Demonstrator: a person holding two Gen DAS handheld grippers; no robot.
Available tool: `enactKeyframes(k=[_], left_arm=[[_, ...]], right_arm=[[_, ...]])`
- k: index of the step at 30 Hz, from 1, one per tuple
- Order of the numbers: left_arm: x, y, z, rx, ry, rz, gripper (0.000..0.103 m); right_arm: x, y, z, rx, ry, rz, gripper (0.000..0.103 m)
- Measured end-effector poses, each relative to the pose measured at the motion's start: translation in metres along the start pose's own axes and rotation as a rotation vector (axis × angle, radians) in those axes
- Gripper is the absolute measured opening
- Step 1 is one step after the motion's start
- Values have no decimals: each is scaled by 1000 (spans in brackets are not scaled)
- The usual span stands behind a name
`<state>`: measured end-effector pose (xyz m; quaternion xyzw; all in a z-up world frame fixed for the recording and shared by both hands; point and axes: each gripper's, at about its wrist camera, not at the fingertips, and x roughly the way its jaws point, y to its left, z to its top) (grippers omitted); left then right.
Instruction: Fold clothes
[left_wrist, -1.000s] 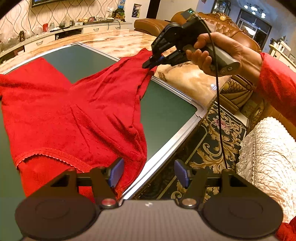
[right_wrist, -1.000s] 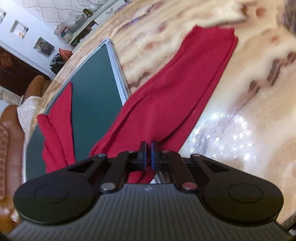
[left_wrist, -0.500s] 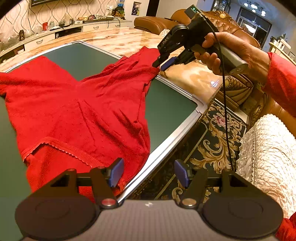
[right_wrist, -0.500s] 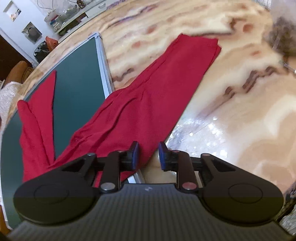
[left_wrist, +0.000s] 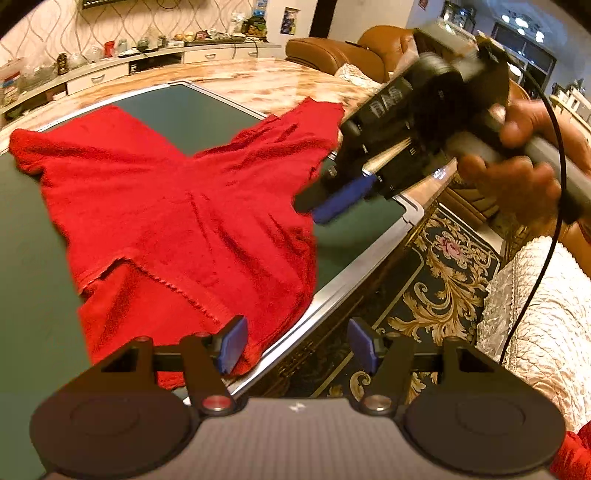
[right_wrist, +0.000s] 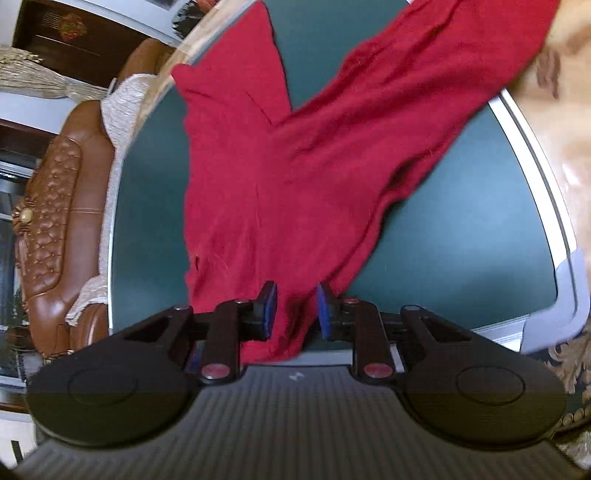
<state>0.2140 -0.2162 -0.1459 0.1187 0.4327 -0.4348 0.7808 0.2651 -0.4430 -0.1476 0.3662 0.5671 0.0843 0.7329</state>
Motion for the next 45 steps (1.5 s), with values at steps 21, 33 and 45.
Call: enactKeyframes(k=[21,33,45], left_arm=[[-21,45,-18,-85,-17,89,66],[-24,53,-23,-110,-19,89,66],[-31,100,-22,-276,-16,68,76]], right_arm=[[22,28,-25,-59,14,-60,3],[23,25,-38,-39,8,-122,3],[35,30,-33,-18,45,-123,4]])
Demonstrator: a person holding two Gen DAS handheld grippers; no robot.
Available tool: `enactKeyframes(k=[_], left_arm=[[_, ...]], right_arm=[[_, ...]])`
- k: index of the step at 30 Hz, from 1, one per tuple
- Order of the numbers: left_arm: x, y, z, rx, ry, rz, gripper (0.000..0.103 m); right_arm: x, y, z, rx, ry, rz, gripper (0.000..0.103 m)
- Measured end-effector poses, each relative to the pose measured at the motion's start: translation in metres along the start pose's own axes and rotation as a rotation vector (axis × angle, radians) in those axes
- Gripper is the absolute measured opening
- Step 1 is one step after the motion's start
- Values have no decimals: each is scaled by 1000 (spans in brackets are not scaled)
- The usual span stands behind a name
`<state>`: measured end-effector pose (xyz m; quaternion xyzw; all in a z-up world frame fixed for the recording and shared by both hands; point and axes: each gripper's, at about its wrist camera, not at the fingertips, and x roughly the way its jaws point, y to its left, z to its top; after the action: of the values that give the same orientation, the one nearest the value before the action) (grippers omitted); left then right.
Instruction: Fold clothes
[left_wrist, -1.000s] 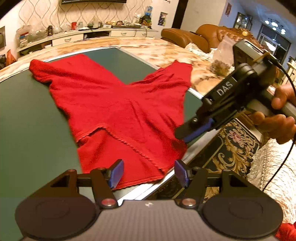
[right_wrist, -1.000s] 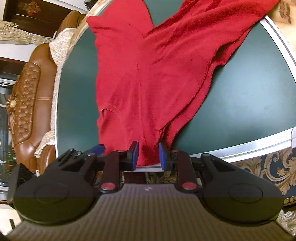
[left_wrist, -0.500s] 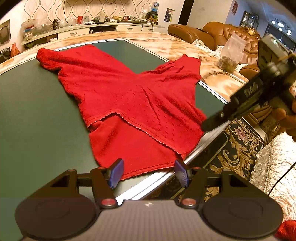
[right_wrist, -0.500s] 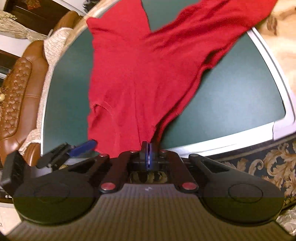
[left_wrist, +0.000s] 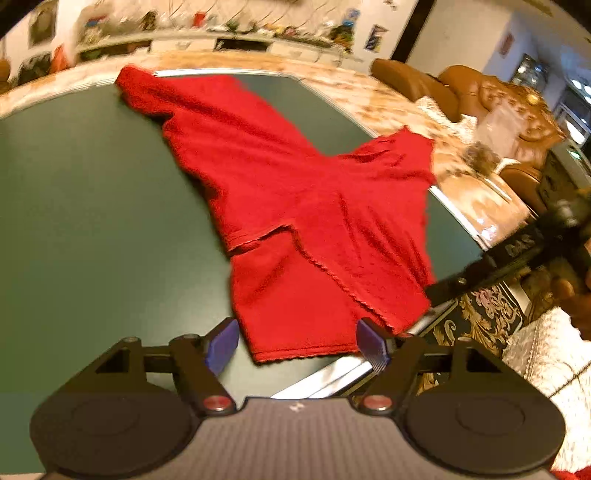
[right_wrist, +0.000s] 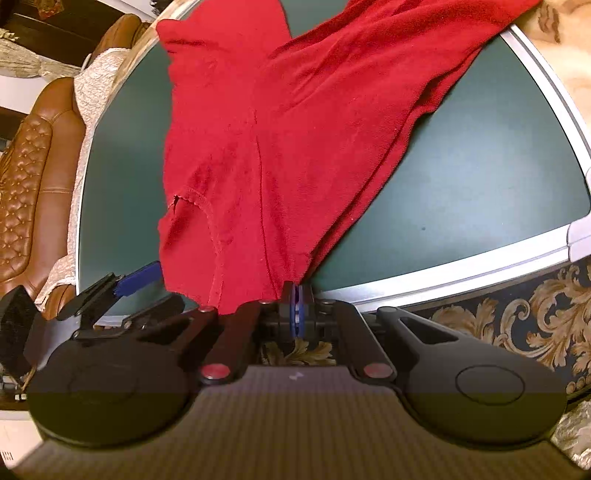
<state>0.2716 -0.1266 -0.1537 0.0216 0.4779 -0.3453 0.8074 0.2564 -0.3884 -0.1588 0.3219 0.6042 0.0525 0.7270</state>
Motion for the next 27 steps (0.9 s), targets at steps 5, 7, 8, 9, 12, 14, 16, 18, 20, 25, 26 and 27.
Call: enactKeyframes(k=[5,7,8,9,12,14,16,18,20,25,26,27], left_arm=[[4,15,5,-28,2,-91,64],[5,14,6,-8,17,-83,49],[6,14,7,-2,24,-80,36],[8,15,7,-8,39,-99,25],[11,21,3,-14,58,-147,9],[11,23,3,-8,63,-155,4],[10,25,4,2,83,-167,4],[8,22,5,31,113,-165,4],[7,17,6,61,142,-157,4],[-3,16,5,96,185,-127,4],[-5,17,4,94,187,-121,4],[-8,19,5,86,179,-123,4]], right_arm=[[-16,10,5,-8,-79,-37,20],[-20,20,9,-32,-131,-34,24],[-19,28,12,-65,-152,-49,24],[-15,36,15,-98,-173,-79,25],[1,52,25,-161,-207,-125,25],[12,61,29,-200,-224,-158,25],[23,67,30,-228,-227,-188,25],[26,70,26,-245,-235,-193,29],[27,71,19,-261,-243,-186,32],[26,71,14,-241,-240,-149,33],[26,70,14,-233,-236,-143,33],[26,70,16,-227,-226,-135,33]])
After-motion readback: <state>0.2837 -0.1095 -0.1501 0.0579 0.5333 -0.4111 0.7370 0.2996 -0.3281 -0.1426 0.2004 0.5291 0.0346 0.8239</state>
